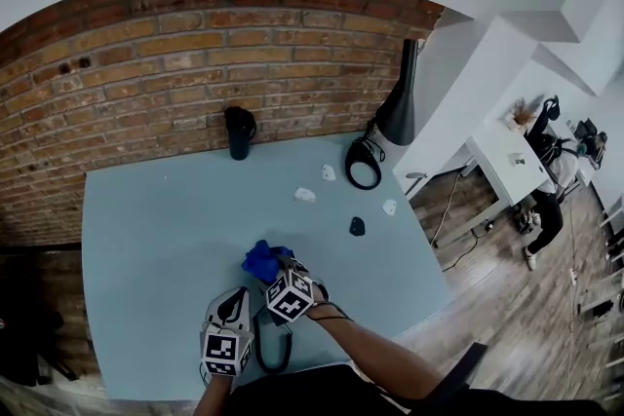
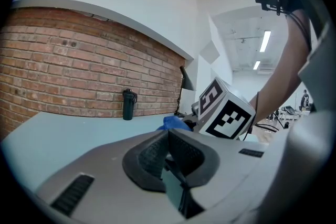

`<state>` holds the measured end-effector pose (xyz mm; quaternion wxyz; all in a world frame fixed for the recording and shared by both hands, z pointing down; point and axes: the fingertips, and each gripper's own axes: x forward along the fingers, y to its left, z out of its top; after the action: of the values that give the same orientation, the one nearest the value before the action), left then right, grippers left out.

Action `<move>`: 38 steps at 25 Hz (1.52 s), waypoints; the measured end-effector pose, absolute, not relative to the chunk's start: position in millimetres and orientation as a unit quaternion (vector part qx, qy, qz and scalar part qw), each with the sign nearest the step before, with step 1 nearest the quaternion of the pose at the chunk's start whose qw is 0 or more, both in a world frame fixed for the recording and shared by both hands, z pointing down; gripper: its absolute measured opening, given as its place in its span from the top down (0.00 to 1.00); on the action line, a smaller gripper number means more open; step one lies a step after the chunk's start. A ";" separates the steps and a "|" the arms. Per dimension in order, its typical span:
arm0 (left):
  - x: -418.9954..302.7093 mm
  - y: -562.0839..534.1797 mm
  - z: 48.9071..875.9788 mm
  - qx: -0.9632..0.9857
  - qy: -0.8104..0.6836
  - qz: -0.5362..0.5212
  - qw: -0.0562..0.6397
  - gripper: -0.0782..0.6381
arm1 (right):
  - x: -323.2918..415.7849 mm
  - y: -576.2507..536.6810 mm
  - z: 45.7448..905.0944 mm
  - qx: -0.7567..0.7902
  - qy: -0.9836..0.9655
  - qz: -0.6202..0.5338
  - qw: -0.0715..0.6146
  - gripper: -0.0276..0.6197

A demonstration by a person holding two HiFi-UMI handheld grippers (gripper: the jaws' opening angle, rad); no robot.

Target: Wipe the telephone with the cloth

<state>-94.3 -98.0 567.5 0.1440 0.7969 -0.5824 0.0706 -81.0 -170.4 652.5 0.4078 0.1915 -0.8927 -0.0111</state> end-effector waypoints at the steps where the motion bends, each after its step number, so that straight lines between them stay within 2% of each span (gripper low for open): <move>1: -92.4 -97.8 566.9 0.798 -0.580 0.072 0.145 0.86 | -79.7 -170.1 653.2 0.192 -0.893 -0.009 0.407 0.61; 13: -77.6 -93.5 565.6 0.812 -0.564 0.084 0.120 0.86 | -66.3 -151.2 663.4 0.190 -0.891 0.021 0.411 0.61; 38: -63.0 -89.6 568.7 0.820 -0.554 0.083 0.114 0.86 | -34.2 -103.5 691.4 0.167 -0.881 0.025 0.442 0.61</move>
<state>-63.0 -89.6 568.7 0.1141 0.8202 -0.5544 0.0832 -34.2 -103.5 691.4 0.4423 0.1674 -0.8808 0.0253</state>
